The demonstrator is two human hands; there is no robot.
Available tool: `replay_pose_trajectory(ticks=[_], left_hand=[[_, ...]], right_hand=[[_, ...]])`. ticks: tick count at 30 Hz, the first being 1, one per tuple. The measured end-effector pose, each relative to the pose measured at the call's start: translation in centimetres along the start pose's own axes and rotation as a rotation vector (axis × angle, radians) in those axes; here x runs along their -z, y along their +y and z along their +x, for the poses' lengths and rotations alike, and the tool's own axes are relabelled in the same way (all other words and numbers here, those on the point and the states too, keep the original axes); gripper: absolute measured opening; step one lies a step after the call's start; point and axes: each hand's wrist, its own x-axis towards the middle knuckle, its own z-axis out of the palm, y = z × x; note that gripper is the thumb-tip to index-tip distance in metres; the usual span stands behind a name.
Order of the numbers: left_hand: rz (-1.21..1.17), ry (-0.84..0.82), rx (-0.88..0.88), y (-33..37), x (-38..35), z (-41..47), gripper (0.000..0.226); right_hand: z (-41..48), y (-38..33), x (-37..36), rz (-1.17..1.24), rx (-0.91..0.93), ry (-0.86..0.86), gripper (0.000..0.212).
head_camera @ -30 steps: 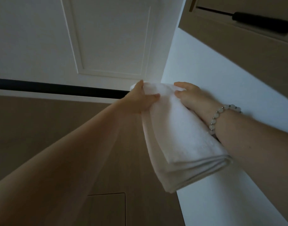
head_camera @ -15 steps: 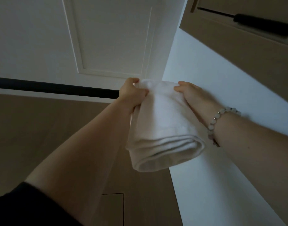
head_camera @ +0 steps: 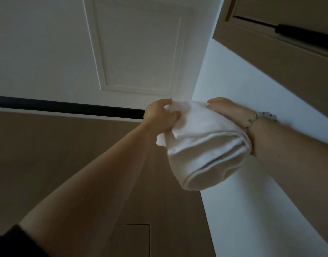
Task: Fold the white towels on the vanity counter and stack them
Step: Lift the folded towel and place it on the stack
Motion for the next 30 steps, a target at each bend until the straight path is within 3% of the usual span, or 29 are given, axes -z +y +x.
replay_pose_trajectory(ticks=[4,6,9,10,13,16,22,27,30], left_hand=[[0.018,0.117,0.011,0.0,-0.6,0.7,0.021],[0.029,0.184,0.006,0.1,-1.0,1.4,0.027],[0.0,0.214,0.03,0.4,-1.3,1.8,0.036],[-0.002,0.207,0.041,0.4,-1.3,1.9,0.039],[-0.017,0.104,0.094,0.1,-0.8,2.2,0.054],[-0.163,-0.051,0.118,-0.3,-0.3,1.8,0.066],[-0.569,-0.161,0.146,-0.2,0.9,0.8,0.05],[-0.562,-0.168,0.155,0.1,1.2,0.1,0.051],[-0.472,-0.172,0.084,0.1,0.8,-0.2,0.057]], right_hand=[[-0.8,0.7,-0.5,0.167,-0.006,-0.139,0.057],[-1.4,1.0,-0.4,0.221,-0.063,-0.167,0.068],[-1.6,0.7,0.0,0.316,-0.087,-0.26,0.044],[-1.7,0.4,0.1,0.322,-0.073,-0.261,0.037],[-0.9,0.2,0.2,0.324,-0.032,-0.175,0.05],[-0.7,0.2,0.0,0.359,0.008,-0.215,0.053],[-1.4,-0.5,0.0,0.34,-0.024,-0.372,0.052],[-1.5,-0.3,0.7,0.436,-0.139,-0.473,0.057],[-1.9,0.4,0.6,0.473,-0.147,-0.485,0.046]])
